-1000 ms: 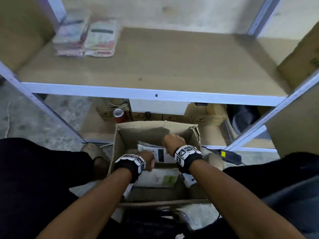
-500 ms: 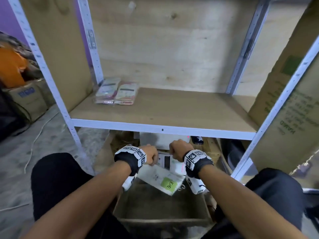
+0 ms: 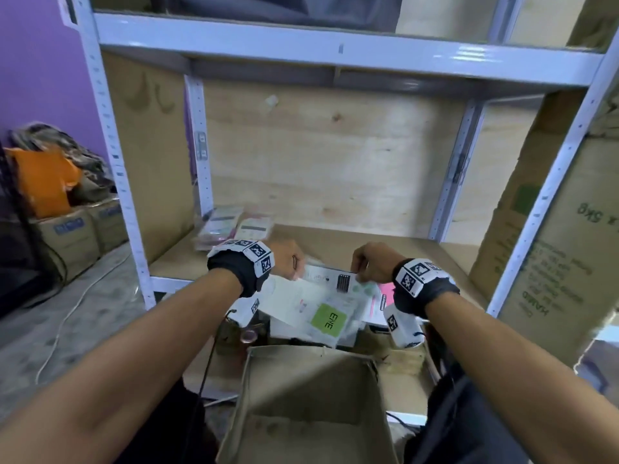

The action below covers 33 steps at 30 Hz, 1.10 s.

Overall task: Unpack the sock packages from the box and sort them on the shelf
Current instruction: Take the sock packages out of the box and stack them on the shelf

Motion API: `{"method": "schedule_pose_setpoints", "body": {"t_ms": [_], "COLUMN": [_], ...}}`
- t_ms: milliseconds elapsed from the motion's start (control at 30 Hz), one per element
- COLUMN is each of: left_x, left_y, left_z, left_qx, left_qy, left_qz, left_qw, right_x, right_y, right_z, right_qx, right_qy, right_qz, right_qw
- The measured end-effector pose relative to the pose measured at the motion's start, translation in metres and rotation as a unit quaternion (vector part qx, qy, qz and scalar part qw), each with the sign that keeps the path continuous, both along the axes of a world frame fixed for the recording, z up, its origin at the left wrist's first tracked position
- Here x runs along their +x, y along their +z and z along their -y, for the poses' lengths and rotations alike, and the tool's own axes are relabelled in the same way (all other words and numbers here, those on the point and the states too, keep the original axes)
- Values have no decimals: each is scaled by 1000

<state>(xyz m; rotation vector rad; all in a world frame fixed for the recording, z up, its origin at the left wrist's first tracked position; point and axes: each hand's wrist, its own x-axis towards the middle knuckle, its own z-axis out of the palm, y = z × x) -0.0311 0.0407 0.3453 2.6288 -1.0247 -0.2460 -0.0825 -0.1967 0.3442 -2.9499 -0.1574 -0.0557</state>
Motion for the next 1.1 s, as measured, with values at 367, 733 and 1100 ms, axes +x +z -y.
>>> {"method": "schedule_pose_setpoints", "body": {"t_ms": [367,733,1100], "left_x": [77,171,302], "left_y": [16,-69,-47], "left_z": [-40,-54,-123], "left_qx": [-168,-370,-416], "left_qy": [146,338,462], "left_qz": [-60,-113,-98], "left_qw": [973,858,777], "right_x": [51,149,290], "right_y": [8,-61,-48], "right_z": [50,10,-71], "right_qx": [230,577,689], "right_qy": [-98,-132,-81], "right_qz": [29,-34,-83], "right_qw": [968,805,716]}}
